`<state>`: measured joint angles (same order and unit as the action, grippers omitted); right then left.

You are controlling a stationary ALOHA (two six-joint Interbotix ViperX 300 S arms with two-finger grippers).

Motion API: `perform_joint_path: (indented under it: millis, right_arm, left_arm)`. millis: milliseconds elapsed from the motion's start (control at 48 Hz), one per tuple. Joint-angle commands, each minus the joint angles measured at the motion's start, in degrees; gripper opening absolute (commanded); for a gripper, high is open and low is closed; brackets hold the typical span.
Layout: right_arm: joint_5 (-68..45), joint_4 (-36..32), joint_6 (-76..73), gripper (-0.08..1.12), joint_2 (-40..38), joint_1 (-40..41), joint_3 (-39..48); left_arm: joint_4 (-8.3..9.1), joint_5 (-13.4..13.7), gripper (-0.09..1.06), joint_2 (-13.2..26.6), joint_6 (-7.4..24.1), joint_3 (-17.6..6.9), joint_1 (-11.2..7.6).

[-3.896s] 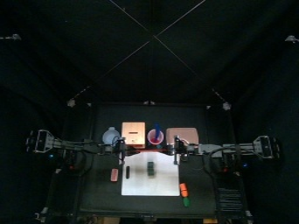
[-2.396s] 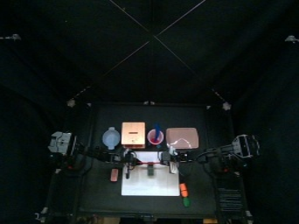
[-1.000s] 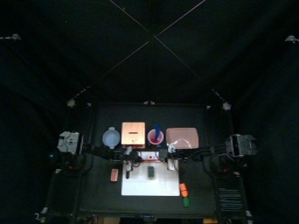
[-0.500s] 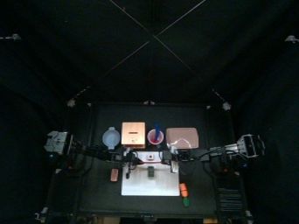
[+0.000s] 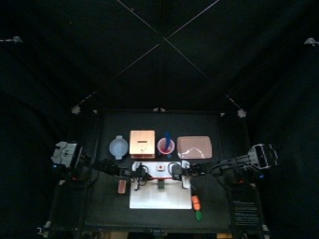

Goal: Cut the sushi into 4 pieces with the knife
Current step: Cut the sushi into 4 pieces

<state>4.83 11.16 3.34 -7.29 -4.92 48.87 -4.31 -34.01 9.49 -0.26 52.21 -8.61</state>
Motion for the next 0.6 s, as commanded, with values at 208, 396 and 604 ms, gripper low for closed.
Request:
perform_joint_path:
  millis: [208, 396, 604]
  right_arm:
    - [-0.2, 0.4, 0.0, 0.03, 1.4, -1.3, -1.7]
    - [-0.1, 0.5, 0.0, 0.03, 2.4, -1.7, -1.8]
    - [-0.2, 0.8, 0.1, 0.03, 6.9, -1.5, -2.0]
  left_arm:
    - [-0.97, 0.3, 0.24, 2.3, 0.1, -1.7, -1.05]
    - [-1.23, 0.5, 0.24, 3.3, 0.1, -1.7, -1.05]
    - [-2.37, 2.4, 0.24, 7.2, 0.5, -3.0, -0.88]
